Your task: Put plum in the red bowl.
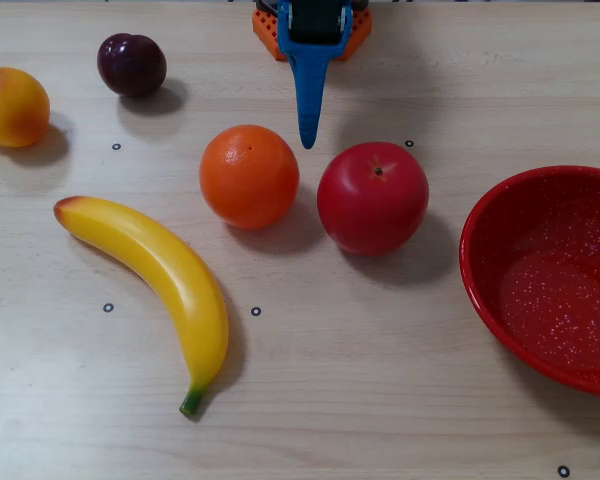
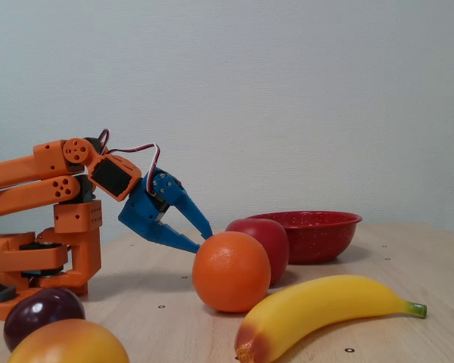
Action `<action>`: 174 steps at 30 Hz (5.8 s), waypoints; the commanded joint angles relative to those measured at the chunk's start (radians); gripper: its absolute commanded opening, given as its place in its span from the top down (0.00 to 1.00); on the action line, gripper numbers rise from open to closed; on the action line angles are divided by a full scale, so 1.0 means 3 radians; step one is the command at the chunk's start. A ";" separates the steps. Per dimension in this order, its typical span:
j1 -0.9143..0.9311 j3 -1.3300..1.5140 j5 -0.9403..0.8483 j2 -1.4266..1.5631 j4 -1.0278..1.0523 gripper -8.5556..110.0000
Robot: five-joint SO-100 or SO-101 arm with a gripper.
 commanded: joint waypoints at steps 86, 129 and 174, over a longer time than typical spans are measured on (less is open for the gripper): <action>-0.0092 -0.0041 -0.0225 -0.0194 -0.0133 0.93; 0.2158 -0.4392 -0.1595 -0.3590 0.2316 0.93; 0.3922 -0.4305 -0.2966 -0.4484 0.2137 0.59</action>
